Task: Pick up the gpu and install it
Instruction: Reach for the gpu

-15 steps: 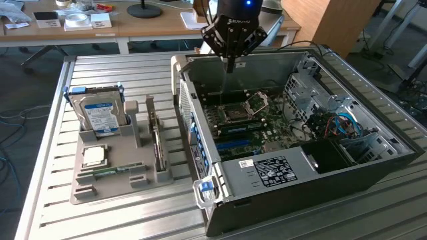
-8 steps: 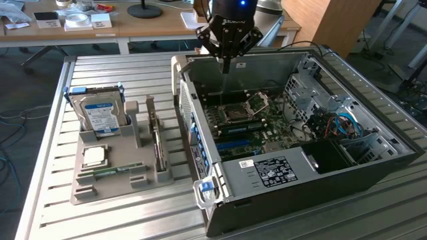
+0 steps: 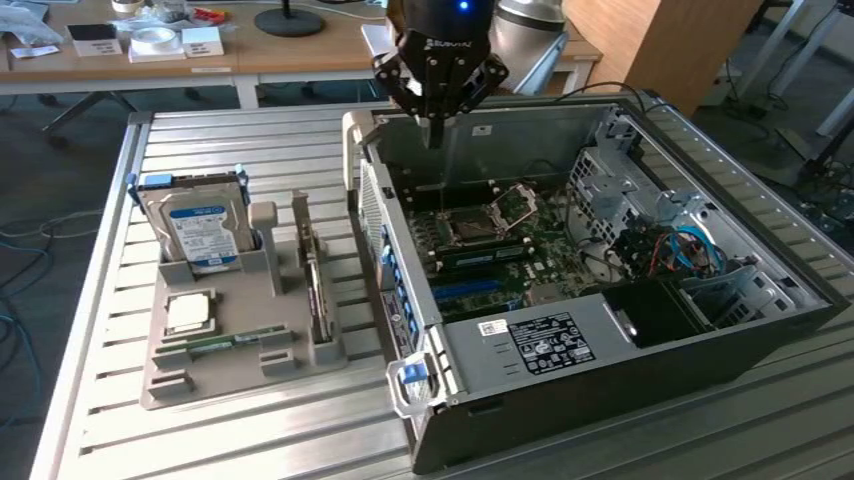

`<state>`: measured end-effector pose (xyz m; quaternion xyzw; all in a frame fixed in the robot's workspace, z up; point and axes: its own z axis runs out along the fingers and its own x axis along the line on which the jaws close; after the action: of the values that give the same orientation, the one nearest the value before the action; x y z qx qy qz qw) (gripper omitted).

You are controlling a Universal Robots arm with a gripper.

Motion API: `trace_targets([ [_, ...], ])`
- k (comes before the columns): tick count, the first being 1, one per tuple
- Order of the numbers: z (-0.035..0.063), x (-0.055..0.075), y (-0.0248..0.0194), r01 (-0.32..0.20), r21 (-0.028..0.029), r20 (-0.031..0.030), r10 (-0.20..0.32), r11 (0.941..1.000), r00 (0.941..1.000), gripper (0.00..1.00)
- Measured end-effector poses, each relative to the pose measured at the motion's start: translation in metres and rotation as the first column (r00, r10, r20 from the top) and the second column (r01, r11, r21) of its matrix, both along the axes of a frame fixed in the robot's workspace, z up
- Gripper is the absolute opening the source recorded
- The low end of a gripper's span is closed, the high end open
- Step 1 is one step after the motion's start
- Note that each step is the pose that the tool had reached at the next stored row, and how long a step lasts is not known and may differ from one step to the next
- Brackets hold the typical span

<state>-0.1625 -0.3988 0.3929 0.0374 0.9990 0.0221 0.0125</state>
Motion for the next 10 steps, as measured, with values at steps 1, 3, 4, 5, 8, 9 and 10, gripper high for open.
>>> trace_targets([
  [1,0.0000,-0.002,0.0000,0.000,0.0000,0.0000,0.000,1.0000,1.0000,0.11],
  [3,0.0000,-0.007,0.0000,0.000,-0.0001,-0.0001,0.000,1.0000,1.0000,0.11],
  [4,0.0000,-0.009,0.0000,0.000,-0.0001,-0.0001,0.000,1.0000,1.0000,0.11],
  [5,-0.0001,-0.012,0.0000,0.000,0.0000,0.0000,0.000,1.0000,1.0000,0.11],
  [8,-0.0001,-0.019,0.0000,0.000,0.0000,0.0000,0.000,1.0000,1.0000,0.11],
  [9,-0.0001,-0.021,0.0000,0.000,0.0000,-0.0001,0.000,1.0000,1.0000,0.11],
  [10,-0.0002,-0.023,0.0000,0.000,0.0000,0.0000,0.000,1.0000,1.0000,0.11],
])
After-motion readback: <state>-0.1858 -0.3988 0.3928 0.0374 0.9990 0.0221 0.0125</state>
